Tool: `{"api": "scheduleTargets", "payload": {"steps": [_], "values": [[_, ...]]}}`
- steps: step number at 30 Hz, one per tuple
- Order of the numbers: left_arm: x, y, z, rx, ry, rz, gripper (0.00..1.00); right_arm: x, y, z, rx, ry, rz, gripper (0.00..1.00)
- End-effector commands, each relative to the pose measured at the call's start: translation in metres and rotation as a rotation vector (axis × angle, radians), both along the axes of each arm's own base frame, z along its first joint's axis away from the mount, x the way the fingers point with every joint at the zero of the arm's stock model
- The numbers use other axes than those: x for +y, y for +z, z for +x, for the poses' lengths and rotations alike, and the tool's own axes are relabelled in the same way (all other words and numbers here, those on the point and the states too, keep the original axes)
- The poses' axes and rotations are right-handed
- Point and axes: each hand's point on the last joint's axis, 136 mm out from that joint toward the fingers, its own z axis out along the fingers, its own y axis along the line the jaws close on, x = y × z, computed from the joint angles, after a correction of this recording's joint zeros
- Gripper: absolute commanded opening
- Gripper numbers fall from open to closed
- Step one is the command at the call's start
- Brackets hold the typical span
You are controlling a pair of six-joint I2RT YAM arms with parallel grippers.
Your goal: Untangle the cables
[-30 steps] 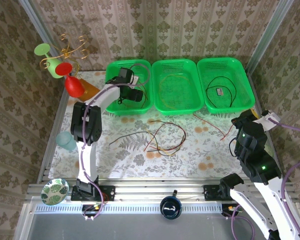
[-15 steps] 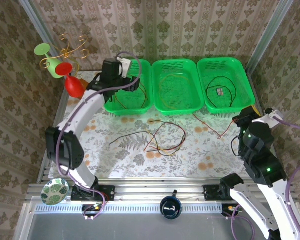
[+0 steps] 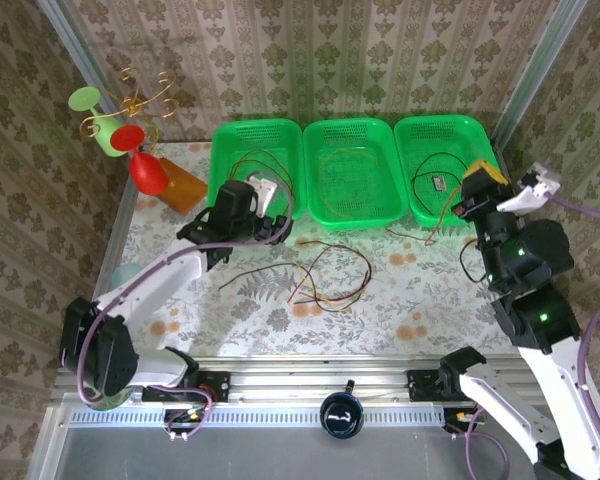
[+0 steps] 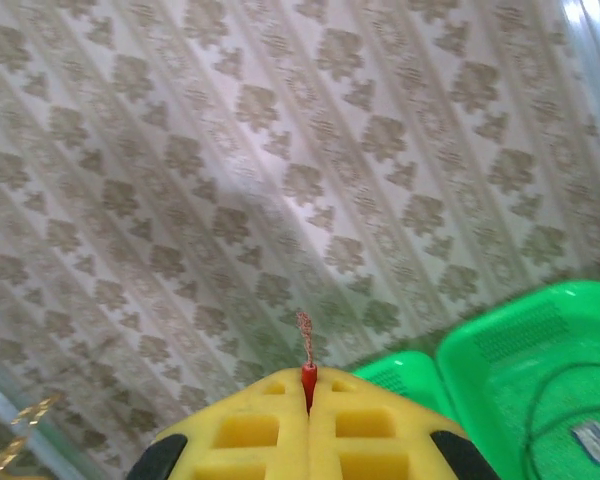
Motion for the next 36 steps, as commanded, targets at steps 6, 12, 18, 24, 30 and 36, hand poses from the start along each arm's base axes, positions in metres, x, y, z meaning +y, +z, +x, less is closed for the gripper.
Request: {"api": "scheduleTargets", "payload": {"steps": [6,12,18,24,30,36], "values": [[0.011,-0.021,-0.035,0.037,0.100,-0.085,0.84,0.063,0.126,-0.001,-0.344,0.267,-0.077,0.00],[0.014,-0.031,-0.057,0.045,0.144,-0.159,0.84,0.111,0.183,0.009,-0.560,0.334,-0.181,0.00],[0.015,-0.055,-0.076,0.101,0.164,-0.181,0.83,0.155,0.220,0.035,-0.679,0.428,-0.158,0.00],[0.018,-0.068,-0.099,0.113,0.177,-0.188,0.83,0.192,0.239,0.087,-0.723,0.469,-0.095,0.00],[0.017,-0.072,-0.116,0.097,0.155,-0.196,0.83,0.225,0.253,0.124,-0.771,0.542,-0.006,0.00],[0.012,-0.074,-0.126,0.082,0.123,-0.186,0.84,0.224,0.239,0.155,-0.864,0.474,0.083,0.00]]}}
